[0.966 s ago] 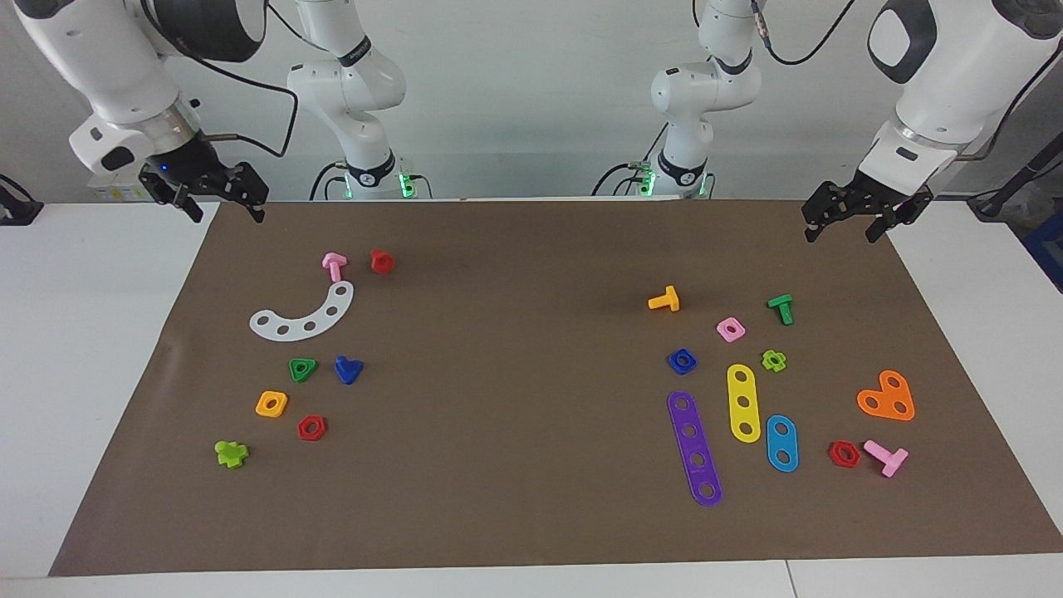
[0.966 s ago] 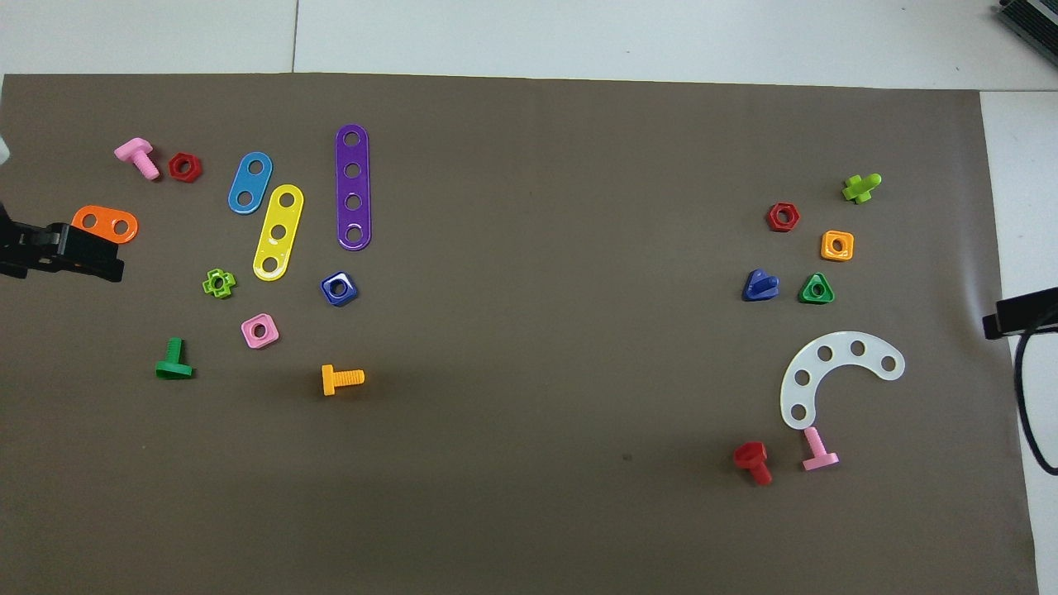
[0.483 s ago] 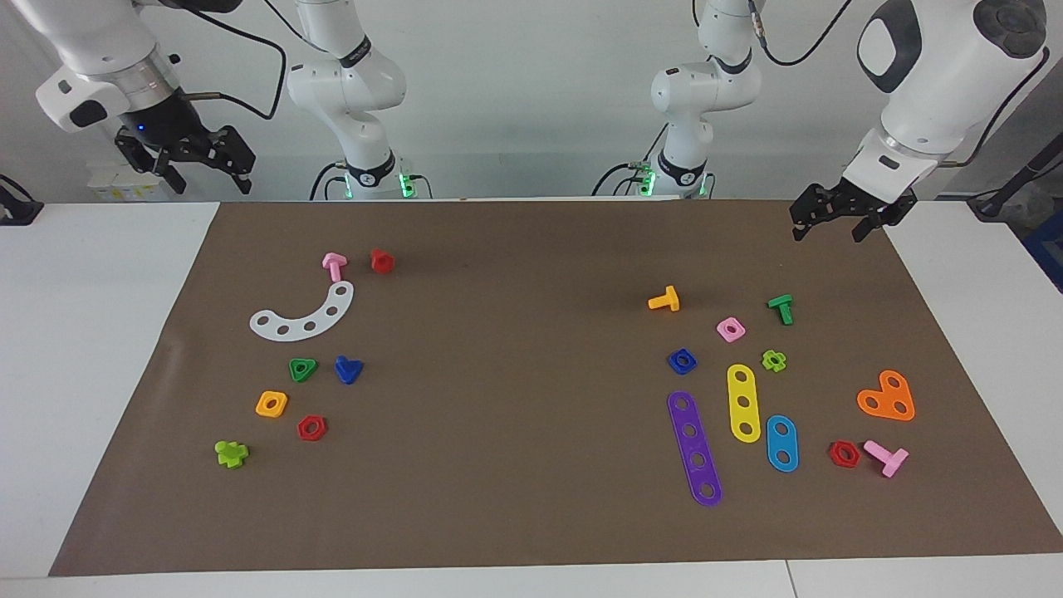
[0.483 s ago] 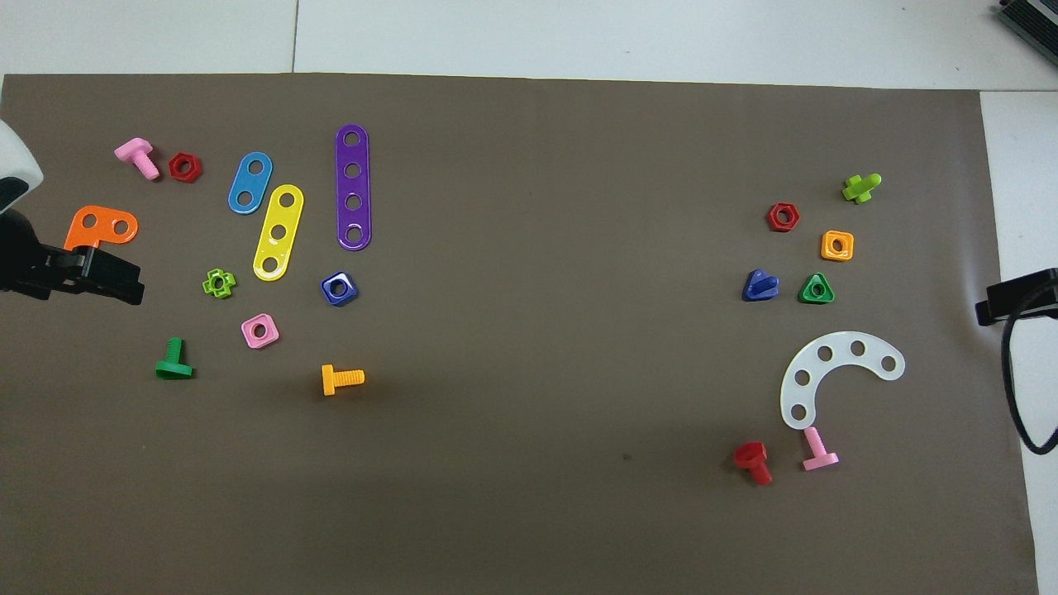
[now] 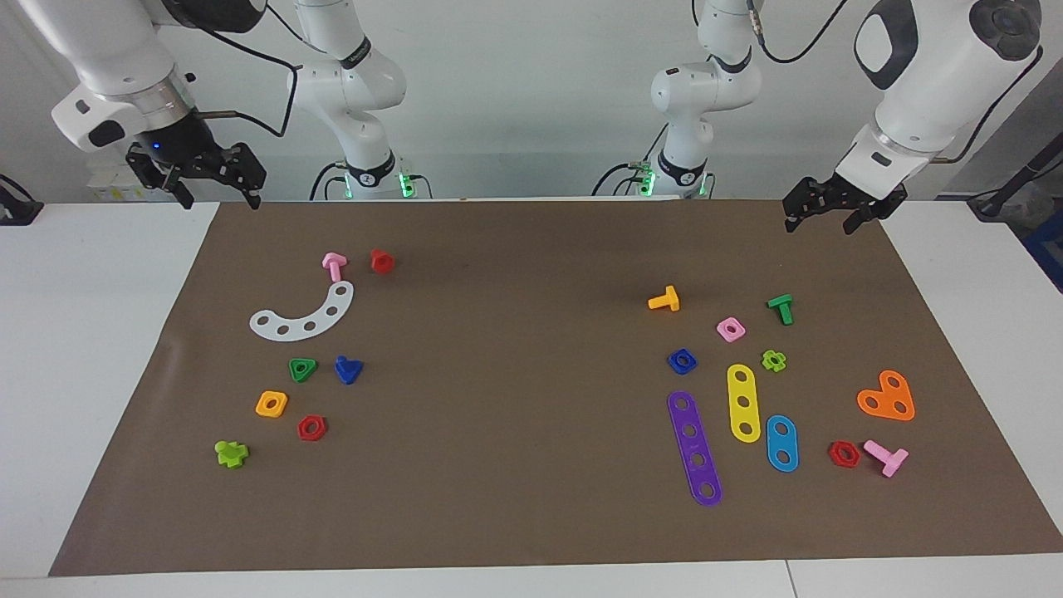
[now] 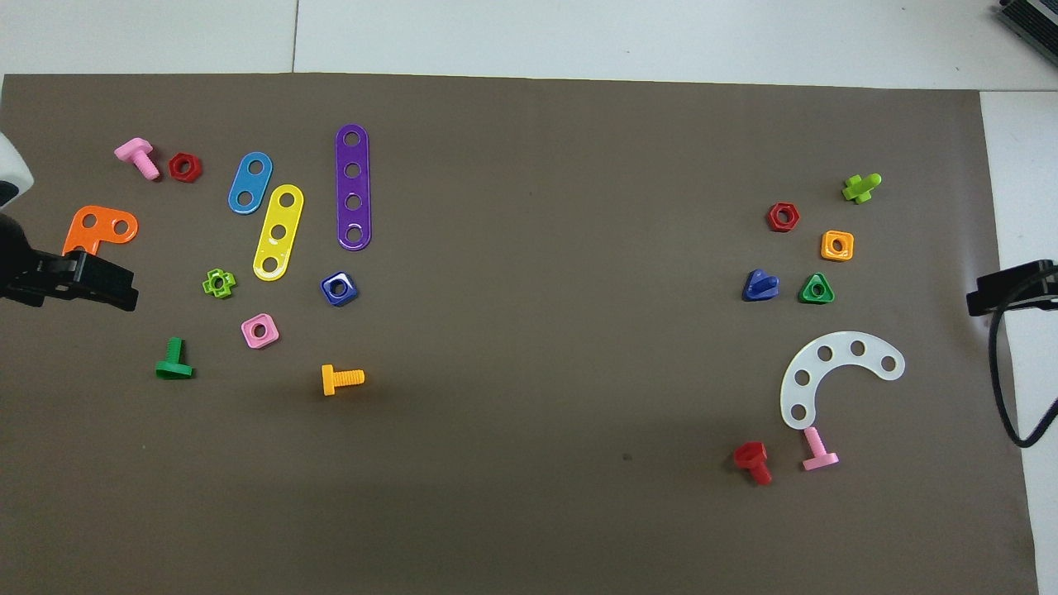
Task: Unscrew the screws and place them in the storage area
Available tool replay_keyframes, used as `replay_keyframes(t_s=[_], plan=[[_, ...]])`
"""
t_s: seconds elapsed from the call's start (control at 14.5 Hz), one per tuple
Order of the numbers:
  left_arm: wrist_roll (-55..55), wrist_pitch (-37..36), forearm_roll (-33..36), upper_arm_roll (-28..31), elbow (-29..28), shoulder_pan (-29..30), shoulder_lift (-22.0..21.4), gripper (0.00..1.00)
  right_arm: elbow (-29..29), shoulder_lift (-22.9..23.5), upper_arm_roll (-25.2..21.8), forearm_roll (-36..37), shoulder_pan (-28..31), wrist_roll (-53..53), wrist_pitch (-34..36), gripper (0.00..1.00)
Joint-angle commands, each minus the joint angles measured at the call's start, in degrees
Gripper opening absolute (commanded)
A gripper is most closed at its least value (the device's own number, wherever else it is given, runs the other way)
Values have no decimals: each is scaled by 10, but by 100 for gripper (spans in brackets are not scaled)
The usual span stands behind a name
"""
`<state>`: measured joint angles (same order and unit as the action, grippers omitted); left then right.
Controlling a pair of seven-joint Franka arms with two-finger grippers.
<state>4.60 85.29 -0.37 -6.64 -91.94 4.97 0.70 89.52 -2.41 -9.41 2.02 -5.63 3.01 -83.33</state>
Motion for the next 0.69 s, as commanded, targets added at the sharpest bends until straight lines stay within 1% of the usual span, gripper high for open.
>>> replay_keyframes(t_s=[0.0,0.21,0.62], plan=[[1,-3,-10,0,-12,3,-15,100,-5,2,4,-9,3,-7,-3,100],[1,-5,-10,0,-12,4,-15,100,-1,0,3,-10,8,13,-3,100],[1,-2,-10,0,-12,1,-15,100,0,-2,3,-11,4,8,1,100]])
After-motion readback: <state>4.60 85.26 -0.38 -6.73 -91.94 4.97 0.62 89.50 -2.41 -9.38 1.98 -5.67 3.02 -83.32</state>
